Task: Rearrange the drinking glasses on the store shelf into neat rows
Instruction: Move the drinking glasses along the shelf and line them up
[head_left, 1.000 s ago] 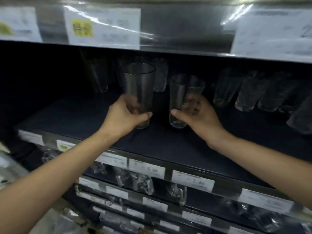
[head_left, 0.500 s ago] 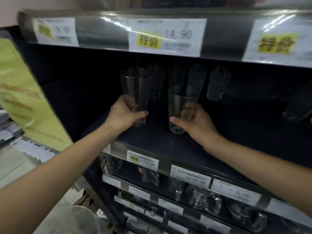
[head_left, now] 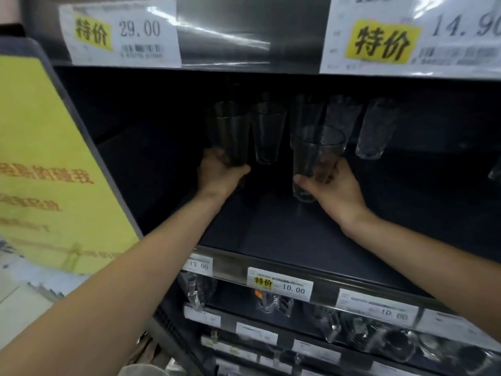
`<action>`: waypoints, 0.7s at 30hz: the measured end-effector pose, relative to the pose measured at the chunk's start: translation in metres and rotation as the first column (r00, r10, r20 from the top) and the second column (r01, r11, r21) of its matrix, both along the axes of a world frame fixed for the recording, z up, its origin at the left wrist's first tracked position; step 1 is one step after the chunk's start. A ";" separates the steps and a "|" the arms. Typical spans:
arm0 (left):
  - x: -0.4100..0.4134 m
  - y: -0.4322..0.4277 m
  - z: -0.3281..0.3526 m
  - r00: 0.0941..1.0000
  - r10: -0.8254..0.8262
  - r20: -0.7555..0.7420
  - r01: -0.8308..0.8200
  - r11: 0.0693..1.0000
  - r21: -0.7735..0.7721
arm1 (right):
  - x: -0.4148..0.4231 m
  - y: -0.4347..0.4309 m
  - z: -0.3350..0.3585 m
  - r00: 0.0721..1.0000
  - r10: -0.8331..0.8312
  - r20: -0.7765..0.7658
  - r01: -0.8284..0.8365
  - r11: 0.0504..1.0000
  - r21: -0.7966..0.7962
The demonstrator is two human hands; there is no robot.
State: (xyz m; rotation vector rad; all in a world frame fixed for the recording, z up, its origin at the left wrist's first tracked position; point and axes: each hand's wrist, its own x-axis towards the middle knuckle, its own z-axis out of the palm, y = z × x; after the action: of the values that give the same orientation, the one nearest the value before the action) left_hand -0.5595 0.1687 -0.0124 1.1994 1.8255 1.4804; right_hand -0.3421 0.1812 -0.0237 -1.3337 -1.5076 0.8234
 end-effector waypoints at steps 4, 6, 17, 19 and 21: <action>-0.007 0.018 -0.003 0.998 0.002 0.064 -0.003 1.000 0.014 | -0.009 0.010 0.002 1.000 -0.019 -0.020 0.018 1.000 -0.020; -0.009 0.026 -0.004 0.996 0.012 0.091 -0.015 0.999 0.039 | -0.015 0.015 0.002 0.999 -0.038 -0.039 0.038 0.999 -0.013; -0.013 0.063 -0.008 0.968 0.045 0.248 -0.083 0.985 0.148 | -0.038 0.049 -0.002 0.990 -0.132 -0.058 0.133 0.991 0.014; -0.016 0.070 -0.009 0.968 0.032 0.249 -0.071 0.986 0.149 | -0.039 0.054 -0.002 0.988 -0.142 -0.058 0.143 0.990 0.014; -0.018 0.078 -0.010 0.967 0.030 0.252 -0.070 0.986 0.153 | -0.041 0.059 -0.002 0.986 -0.153 -0.061 0.154 0.988 0.014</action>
State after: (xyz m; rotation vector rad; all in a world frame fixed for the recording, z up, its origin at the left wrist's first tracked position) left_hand -0.5777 0.2463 -0.0225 0.9915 1.6043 1.7490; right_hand -0.3829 0.2399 -0.0261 -1.3804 -1.3447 0.7433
